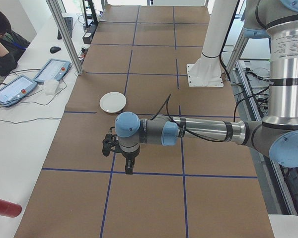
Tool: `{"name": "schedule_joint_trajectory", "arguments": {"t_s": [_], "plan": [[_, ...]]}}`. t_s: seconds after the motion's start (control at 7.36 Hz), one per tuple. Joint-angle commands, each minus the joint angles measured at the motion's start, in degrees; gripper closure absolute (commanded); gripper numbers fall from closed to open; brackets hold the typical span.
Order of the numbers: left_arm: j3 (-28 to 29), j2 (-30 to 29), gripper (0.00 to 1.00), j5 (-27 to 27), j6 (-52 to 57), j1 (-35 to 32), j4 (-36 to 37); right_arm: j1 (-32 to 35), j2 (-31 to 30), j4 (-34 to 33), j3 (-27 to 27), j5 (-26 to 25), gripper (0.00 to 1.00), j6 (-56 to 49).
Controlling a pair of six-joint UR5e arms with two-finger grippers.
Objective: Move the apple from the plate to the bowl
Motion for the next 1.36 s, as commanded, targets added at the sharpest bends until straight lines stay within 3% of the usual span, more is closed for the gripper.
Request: {"name": "schedule_joint_trajectory", "arguments": {"t_s": [0.0,1.22], "plan": [[-0.09,0.66,0.00,-0.07,0.02,-0.20,0.80,-0.02,0.00,0.00,0.00,0.00,0.00,-0.02],[1.49,0.75,0.00,0.55,5.83,-0.20,0.62,-0.02,0.00,0.00,0.00,0.00,0.00,-0.02]]}}
